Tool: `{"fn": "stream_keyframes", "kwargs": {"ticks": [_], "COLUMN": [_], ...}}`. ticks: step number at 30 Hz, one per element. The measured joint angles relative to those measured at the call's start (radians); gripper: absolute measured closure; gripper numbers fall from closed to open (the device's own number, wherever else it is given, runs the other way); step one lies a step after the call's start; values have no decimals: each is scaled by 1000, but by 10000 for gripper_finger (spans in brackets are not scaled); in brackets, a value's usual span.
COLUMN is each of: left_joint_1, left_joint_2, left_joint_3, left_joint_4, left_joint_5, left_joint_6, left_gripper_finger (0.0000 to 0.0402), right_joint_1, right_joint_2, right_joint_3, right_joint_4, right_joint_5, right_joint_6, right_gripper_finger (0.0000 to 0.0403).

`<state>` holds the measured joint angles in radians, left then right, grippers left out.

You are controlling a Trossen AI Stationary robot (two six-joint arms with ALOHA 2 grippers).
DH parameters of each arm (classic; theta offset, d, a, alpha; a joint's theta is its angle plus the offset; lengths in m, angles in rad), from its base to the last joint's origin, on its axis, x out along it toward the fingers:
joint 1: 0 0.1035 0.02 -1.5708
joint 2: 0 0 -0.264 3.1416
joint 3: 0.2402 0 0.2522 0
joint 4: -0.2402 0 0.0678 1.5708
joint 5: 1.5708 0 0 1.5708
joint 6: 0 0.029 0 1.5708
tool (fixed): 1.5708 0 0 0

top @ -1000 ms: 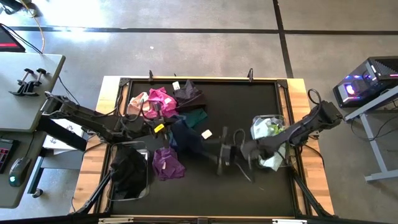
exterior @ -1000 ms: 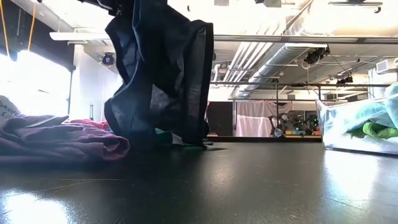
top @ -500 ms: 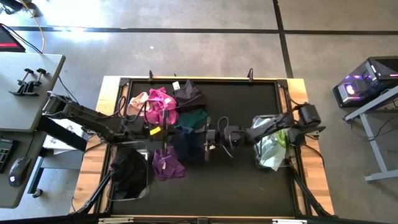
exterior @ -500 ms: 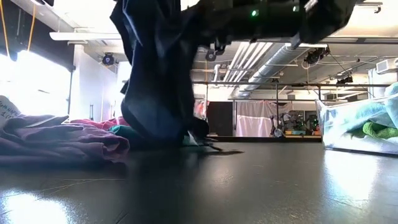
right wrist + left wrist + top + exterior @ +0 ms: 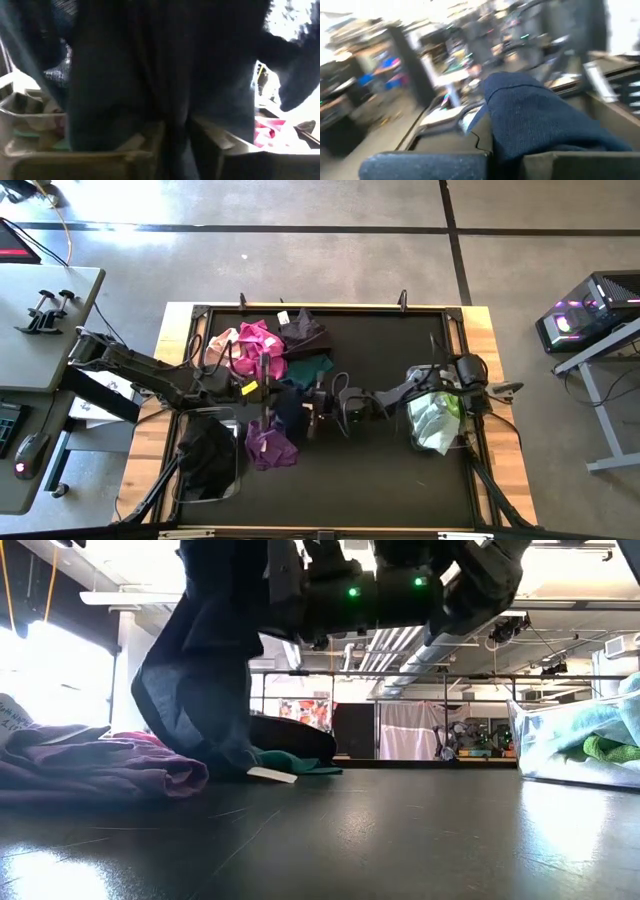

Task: Sort towels by color in basket
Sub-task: Put the dark blue towel into the left transparent bin

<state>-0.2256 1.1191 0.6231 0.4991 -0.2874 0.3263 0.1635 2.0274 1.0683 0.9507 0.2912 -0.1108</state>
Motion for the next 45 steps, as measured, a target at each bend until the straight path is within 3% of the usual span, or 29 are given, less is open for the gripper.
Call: {"fn": "stream_keyframes", "kwargs": {"ticks": [3,9,12,19,27,33,39,45], "left_joint_1": [0,11,32,69,65,40,20,36], "left_joint_2": [-2,-8,-8,-7,-83,-211,-313,-344], "left_joint_3": [0,0,0,0,0,-1,-38,-186], "left_joint_4": [-61,-244,-385,-676,-849,-880,-757,-329], "left_joint_5": [-151,-540,-641,-536,-543,-464,-373,-172], "left_joint_6": [-6,-116,-173,-335,-429,-429,-448,-369], "left_gripper_finger": [377,300,268,235,231,231,231,231], "right_joint_1": [5,23,44,108,133,81,74,70], "right_joint_2": [0,-22,-69,-195,-283,-272,-273,-273], "right_joint_3": [-4,-5,-5,-5,-8,-180,-321,-364], "right_joint_4": [-7,-122,-215,-389,-592,-457,-104,-26], "right_joint_5": [-11,61,87,230,379,400,410,468], "right_joint_6": [3,60,61,58,143,310,291,294], "right_gripper_finger": [390,392,399,400,401,402,402,402]}}
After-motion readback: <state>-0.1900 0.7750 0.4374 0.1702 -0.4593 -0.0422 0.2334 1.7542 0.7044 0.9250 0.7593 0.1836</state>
